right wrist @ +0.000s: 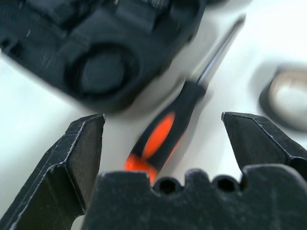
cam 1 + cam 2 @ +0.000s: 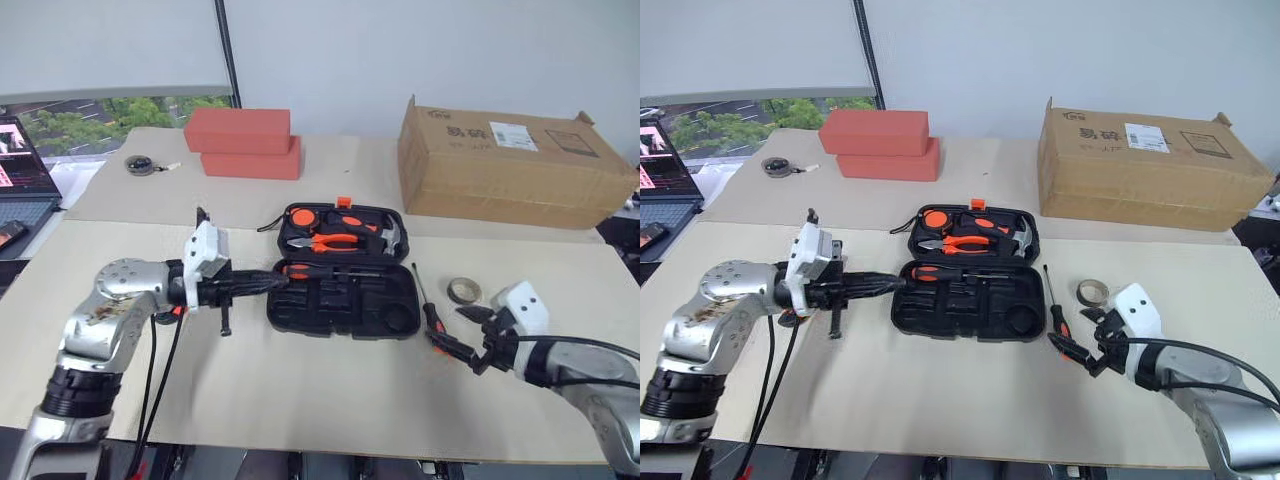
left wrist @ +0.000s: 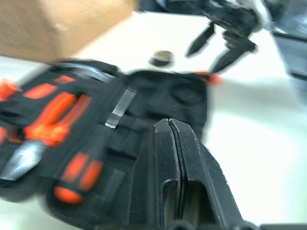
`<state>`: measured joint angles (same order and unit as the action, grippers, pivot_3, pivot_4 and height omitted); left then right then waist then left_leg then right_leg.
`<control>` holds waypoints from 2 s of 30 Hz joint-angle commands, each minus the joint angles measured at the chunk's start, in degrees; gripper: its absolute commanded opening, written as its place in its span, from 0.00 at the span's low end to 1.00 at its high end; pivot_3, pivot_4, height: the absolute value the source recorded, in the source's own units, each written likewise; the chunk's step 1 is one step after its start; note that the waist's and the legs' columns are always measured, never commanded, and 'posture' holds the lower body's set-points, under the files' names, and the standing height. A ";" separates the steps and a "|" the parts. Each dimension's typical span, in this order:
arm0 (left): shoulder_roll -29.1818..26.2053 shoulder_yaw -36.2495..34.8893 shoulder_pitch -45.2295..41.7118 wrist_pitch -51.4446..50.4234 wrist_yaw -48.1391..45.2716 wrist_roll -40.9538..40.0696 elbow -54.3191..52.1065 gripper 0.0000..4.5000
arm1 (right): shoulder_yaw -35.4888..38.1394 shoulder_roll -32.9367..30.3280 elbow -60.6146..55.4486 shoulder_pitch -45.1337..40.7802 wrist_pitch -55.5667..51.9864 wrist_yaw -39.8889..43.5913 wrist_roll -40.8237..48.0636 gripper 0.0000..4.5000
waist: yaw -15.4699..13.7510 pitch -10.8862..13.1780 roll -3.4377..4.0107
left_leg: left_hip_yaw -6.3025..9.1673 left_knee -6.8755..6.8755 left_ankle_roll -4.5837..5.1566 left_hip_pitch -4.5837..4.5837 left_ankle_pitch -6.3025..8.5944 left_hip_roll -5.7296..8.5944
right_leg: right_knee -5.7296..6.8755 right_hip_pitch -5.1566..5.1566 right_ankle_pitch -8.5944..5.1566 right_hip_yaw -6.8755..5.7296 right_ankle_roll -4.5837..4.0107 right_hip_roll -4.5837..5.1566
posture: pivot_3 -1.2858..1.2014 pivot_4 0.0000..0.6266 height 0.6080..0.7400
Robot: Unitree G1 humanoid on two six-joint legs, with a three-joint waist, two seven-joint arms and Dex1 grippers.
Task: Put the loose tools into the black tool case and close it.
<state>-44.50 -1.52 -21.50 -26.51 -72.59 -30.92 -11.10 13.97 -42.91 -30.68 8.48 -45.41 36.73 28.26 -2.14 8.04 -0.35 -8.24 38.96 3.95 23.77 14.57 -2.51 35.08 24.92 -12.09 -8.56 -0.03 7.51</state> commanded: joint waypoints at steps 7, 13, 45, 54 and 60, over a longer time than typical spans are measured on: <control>-7.04 1.32 -1.55 -4.66 -7.66 -3.81 -5.24 0.49 | -1.69 2.43 -0.80 -2.14 -2.46 -5.39 -0.73 1.00 | 0.15 0.04 -0.03 | -0.02 -0.06 0.03 0.04 -0.23 0.00 | 0.07 -0.06 0.21 0.08 -0.03 -0.22 | 0.52 0.24 0.79; -9.77 1.61 -1.76 -3.50 -9.56 -3.38 -7.38 0.98 | -4.01 4.10 -0.44 -3.19 -4.16 -7.14 -1.21 1.00 | 0.04 0.05 -0.03 | -0.04 -0.12 -0.09 0.05 -0.54 0.00 | 0.06 -0.05 0.09 0.11 -0.25 -0.26 | 0.52 0.24 0.79; -2.48 -10.19 11.15 -5.61 19.72 1.34 -14.59 1.00 | -20.88 -2.14 29.16 -37.97 28.02 23.93 -11.46 0.21 | 1.47 0.29 -0.10 | -0.15 -0.02 -0.38 -0.04 -0.78 -0.23 | 0.39 0.03 0.14 0.39 -0.46 -0.71 | 0.52 0.24 0.79; -1.91 -14.44 17.93 -9.13 23.04 -2.79 -20.66 1.00 | -26.68 7.79 66.16 -55.58 57.72 42.00 -17.98 0.21 | 2.14 0.43 -0.11 | -0.25 0.02 -0.39 -0.50 -0.79 -0.21 | 0.68 -0.20 0.14 0.57 -0.48 -0.66 | 0.52 0.24 0.79; -2.40 -15.28 20.07 -10.47 23.93 -4.52 -22.59 1.00 | -29.27 10.94 85.56 -64.66 73.38 44.55 -25.94 0.21 | 2.35 0.44 -0.08 | -0.28 0.01 -0.56 -0.61 -0.90 -0.23 | 0.84 -0.21 0.15 0.66 -0.64 -0.67 | 0.52 0.24 0.79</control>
<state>-46.13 -14.88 -1.87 -36.17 -48.90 -34.02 -31.36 -15.28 -31.88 51.04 -53.76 22.82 80.44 4.35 0.21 8.48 -0.44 -8.52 38.97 3.39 23.17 13.67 -2.73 35.94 24.72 -11.93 -7.88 -0.69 6.85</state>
